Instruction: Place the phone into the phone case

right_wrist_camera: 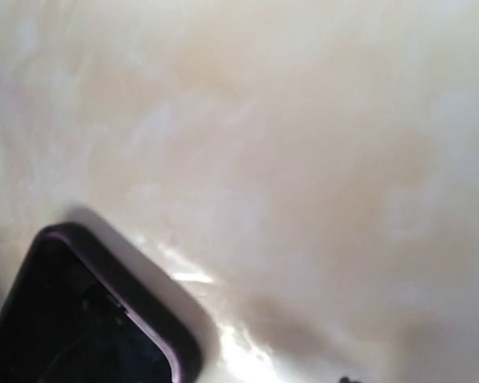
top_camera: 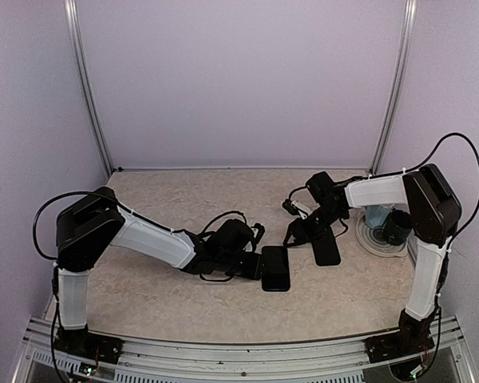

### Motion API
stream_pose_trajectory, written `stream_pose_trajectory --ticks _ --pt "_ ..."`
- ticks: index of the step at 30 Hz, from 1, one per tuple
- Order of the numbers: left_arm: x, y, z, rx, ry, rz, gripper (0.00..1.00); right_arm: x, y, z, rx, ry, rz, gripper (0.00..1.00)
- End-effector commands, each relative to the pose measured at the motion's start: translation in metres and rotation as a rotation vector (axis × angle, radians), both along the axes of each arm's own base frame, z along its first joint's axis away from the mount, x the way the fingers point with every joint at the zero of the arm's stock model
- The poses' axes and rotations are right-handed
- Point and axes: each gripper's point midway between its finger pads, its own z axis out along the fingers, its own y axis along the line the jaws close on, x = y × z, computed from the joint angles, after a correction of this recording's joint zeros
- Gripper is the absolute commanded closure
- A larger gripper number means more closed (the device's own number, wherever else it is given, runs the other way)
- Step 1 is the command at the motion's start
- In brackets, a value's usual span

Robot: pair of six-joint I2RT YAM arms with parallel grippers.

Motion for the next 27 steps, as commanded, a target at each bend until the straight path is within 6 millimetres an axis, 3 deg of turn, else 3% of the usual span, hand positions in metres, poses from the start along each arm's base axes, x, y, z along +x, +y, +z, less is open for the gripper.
stream_pose_trajectory --ticks 1,5,6,8,9,12,14,17,20,25,27 --pt "0.007 0.005 0.020 0.028 -0.063 0.024 0.67 0.018 -0.012 0.041 -0.038 -0.151 -0.056 0.48" --pt "0.028 0.018 0.069 -0.002 -0.214 0.100 0.64 0.022 -0.017 0.084 0.018 -0.305 -0.093 0.43" --pt "0.034 0.024 0.085 -0.016 -0.260 0.132 0.62 0.024 -0.022 0.098 0.027 -0.363 -0.115 0.36" --pt "0.044 0.046 0.116 -0.031 -0.365 0.210 0.55 0.030 -0.033 0.123 0.038 -0.486 -0.164 0.08" --pt "0.050 0.061 0.130 -0.026 -0.419 0.267 0.48 0.031 -0.042 0.132 0.028 -0.541 -0.197 0.02" --pt "0.064 0.114 0.167 0.033 -0.576 0.442 0.18 0.036 -0.080 0.153 -0.008 -0.672 -0.346 0.01" --pt "0.073 0.152 0.179 0.108 -0.641 0.544 0.04 0.036 -0.110 0.164 -0.012 -0.745 -0.458 0.01" --pt "0.089 0.209 0.178 0.212 -0.636 0.676 0.01 0.027 -0.152 0.176 0.012 -0.830 -0.612 0.01" --pt "0.096 0.268 0.175 0.244 -0.603 0.821 0.01 0.011 -0.178 0.183 0.018 -0.921 -0.708 0.01" --pt "0.078 0.355 0.181 0.195 -0.620 1.060 0.01 -0.014 -0.227 0.158 0.021 -0.942 -1.020 0.01" --pt "0.066 0.378 0.177 0.196 -0.640 1.119 0.01 -0.022 -0.241 0.144 -0.007 -0.915 -1.107 0.01"
